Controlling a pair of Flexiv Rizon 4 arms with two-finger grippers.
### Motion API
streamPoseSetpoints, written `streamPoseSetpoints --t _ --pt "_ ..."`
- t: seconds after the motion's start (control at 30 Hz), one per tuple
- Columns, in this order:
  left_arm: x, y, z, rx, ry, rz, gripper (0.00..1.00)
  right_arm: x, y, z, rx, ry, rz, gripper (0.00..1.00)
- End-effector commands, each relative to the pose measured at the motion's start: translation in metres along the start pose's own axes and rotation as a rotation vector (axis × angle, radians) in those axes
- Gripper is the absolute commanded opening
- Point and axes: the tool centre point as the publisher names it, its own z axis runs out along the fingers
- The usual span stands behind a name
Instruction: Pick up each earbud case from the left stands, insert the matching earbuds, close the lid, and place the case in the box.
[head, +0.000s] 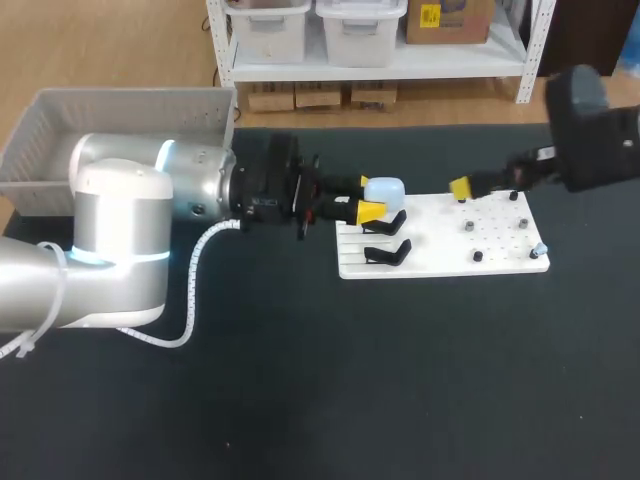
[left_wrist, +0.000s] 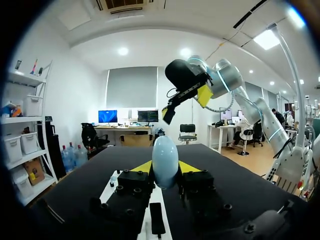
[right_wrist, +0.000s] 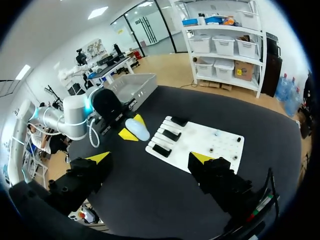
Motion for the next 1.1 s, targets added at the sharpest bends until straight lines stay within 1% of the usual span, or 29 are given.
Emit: streamPoseSetpoints --t 0.03,0.23,0.53,0.67,0.87,1.1 --pt "0.001 -0.002 0.000 -0.007 -0.003 0.004 0.00 -0.006 0.013 0.024 -0.005 0.015 0.000 1.00" --pt "0.001 -0.002 0.000 -0.007 -0.003 0.004 0.00 0.000 0.029 0.040 -0.029 0.048 0.002 1.00" --pt "0.001 -0.002 0.000 -0.007 -0.003 0.004 0.00 0.005 0.038 0.060 -0.051 0.079 0.005 1.00" --pt "0.001 -0.002 0.000 -0.007 -0.003 0.004 0.00 0.003 0.036 0.067 -0.038 0.092 0.002 1.00" --pt "0.001 -0.002 0.000 -0.007 -0.003 0.004 0.00 -0.001 0.026 0.075 -0.020 0.108 0.015 1.00" --pt "0.001 -0.002 0.000 -0.007 -0.003 0.004 0.00 -0.004 0.020 0.082 -0.015 0.118 0.023 1.00"
